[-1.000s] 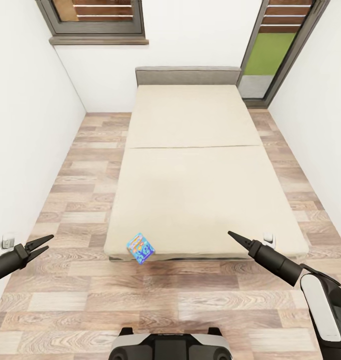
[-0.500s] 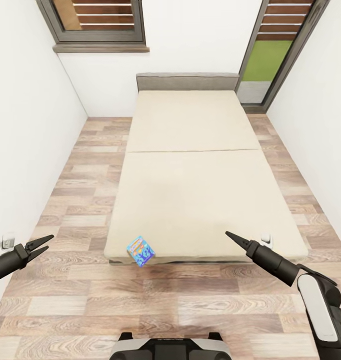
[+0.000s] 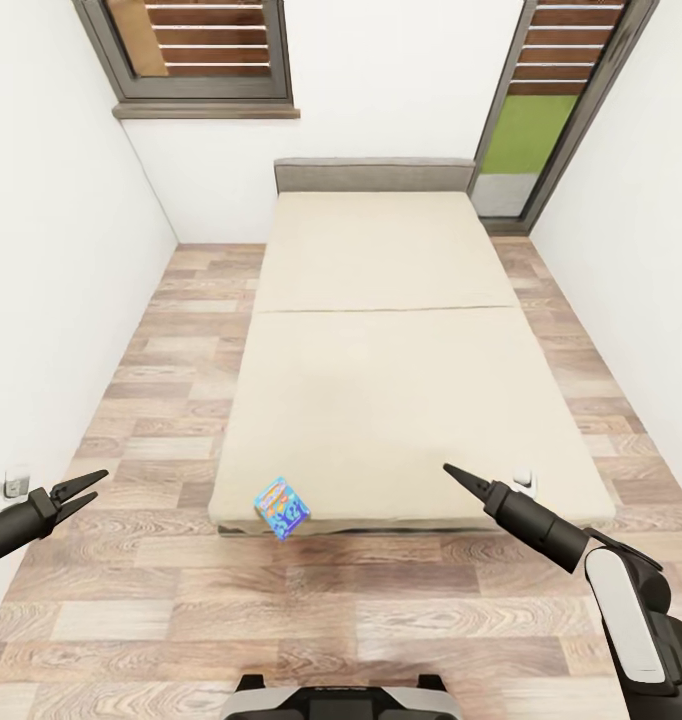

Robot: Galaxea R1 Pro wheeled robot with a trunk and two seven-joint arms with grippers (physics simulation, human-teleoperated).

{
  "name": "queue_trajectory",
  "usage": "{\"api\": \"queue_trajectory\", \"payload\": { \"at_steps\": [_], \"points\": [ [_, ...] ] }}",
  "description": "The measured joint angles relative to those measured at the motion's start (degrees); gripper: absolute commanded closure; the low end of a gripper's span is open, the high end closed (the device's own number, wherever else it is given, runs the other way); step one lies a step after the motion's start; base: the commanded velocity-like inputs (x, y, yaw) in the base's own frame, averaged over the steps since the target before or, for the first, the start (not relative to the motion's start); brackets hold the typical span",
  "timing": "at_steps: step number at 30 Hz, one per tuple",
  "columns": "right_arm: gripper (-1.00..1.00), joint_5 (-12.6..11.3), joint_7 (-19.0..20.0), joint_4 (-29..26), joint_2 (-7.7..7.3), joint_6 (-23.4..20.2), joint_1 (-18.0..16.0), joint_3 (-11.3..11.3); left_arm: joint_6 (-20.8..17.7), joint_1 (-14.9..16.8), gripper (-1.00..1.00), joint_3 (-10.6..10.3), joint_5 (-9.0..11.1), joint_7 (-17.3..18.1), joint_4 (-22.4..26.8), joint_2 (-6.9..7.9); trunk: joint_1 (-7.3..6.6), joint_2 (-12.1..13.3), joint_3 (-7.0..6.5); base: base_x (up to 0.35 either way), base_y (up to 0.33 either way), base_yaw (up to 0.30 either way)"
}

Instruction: Put all the toys in the child's room - the three board games (two on the bed and one on the table), the two jigsaw puzzles on the table, and the tennis ball on the table - inside the toy box on the table in the child's room.

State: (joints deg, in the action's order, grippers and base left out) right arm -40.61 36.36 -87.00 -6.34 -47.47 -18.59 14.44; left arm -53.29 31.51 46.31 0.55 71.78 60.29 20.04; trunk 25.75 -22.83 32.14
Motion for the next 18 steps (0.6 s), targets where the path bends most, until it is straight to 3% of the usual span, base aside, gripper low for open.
{"api": "queue_trajectory", "payload": {
  "at_steps": [18],
  "points": [
    [-1.00, -0.01, 0.00, 0.02, 0.01, 0.00, 0.00, -0.01, 0.00, 0.00, -1.00, -0.04, 0.01, -0.06, -0.12, -0.08, 0.00, 0.00, -1.70, 0.000, 0.000, 0.000]
  ]
}}
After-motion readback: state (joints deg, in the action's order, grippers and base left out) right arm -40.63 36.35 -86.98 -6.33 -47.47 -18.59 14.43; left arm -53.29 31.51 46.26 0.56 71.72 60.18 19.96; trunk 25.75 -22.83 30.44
